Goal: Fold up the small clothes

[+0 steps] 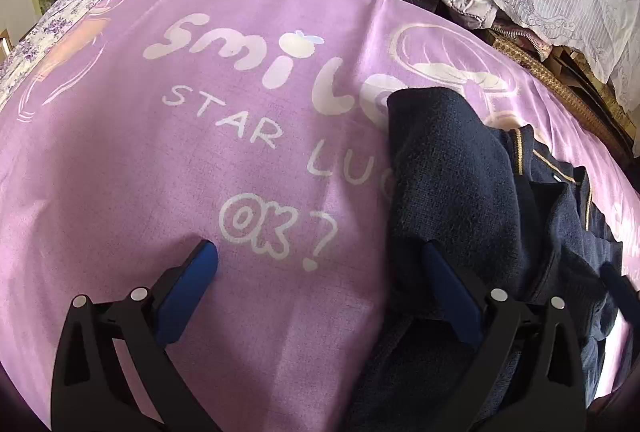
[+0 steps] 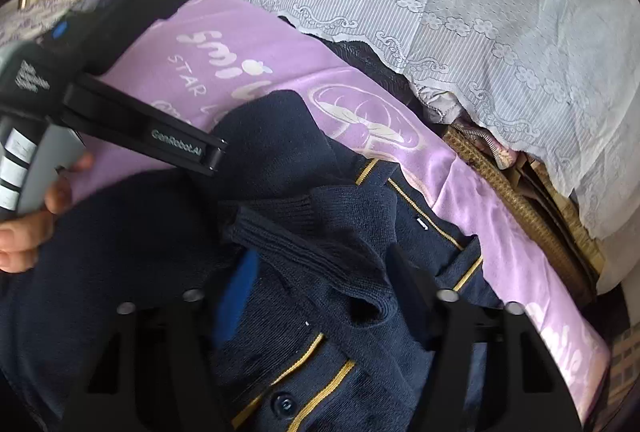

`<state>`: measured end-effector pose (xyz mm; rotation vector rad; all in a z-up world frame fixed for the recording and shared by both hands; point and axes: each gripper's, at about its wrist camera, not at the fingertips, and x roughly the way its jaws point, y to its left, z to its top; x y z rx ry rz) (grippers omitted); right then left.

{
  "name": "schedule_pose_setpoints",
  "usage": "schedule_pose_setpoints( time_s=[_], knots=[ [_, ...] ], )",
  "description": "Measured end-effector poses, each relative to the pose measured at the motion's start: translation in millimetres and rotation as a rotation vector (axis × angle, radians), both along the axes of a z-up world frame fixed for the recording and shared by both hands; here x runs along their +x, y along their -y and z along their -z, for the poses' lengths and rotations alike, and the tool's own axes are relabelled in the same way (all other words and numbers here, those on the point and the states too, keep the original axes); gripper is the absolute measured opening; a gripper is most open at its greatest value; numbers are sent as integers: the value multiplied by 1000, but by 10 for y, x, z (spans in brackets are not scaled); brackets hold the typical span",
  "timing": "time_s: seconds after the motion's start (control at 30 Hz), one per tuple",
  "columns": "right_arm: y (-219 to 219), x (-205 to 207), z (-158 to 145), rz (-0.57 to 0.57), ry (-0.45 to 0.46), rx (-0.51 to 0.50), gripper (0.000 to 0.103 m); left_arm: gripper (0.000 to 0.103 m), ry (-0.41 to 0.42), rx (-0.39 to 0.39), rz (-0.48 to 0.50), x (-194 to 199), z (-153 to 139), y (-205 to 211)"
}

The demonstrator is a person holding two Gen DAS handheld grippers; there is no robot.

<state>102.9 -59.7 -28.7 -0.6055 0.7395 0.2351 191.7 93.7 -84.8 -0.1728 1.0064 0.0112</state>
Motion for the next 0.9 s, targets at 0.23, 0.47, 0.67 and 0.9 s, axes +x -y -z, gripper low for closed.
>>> schedule_pose_setpoints(
  time_s=[0.23,0.47,0.67,0.9],
  knots=[
    [975,-31,-331,307,19,394,8,99,34,38,17,-69,-103,85],
    [2205,-85,299,627,-222,918,8,99,26,119,103,-115,-32,420],
    [2207,-78,273,619,-211,915,11,99,2,89,90,-86,8,361],
    [2438,-324,-12,739,-20,876,30,99,77,98,59,-177,-212,328]
  ],
)
